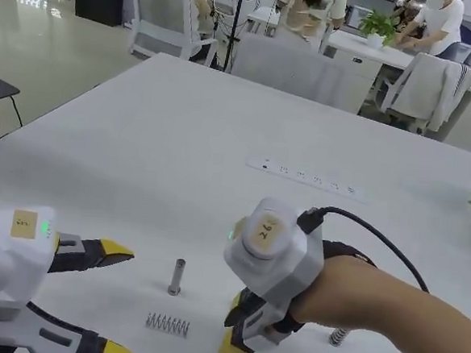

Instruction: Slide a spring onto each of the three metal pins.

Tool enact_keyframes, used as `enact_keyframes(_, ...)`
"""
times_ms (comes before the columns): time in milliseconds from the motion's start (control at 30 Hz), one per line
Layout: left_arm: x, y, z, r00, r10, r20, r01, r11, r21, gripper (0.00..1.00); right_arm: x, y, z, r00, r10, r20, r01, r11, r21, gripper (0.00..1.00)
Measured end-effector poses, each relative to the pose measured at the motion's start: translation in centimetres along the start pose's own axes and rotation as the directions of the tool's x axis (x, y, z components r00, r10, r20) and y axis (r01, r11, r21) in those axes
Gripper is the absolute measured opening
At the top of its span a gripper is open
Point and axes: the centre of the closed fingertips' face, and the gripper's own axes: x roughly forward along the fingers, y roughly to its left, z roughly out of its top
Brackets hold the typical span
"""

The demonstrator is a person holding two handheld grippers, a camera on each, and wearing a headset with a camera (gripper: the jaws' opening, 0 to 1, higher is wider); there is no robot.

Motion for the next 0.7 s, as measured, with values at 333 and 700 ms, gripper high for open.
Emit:
enact_keyframes(333, -0.1, 0.1, -0.1, 1.0, -0.001, -0.001, 0.001, 1.0, 0.0, 0.71, 0.7, 0.1, 2.4, 0.9995, 0.005, 0.031, -0.004, 1.0, -0.029, 0.17)
enact_keyframes(700, -0.5, -0.1, -0.2, 1.0, -0.006, -0.003, 0.006, 1.0, -0.003, 0.7, 1.9, -0.4, 3.6, 0.9985, -0.012, 0.052, 0.013, 1.0, -0.018, 0.16)
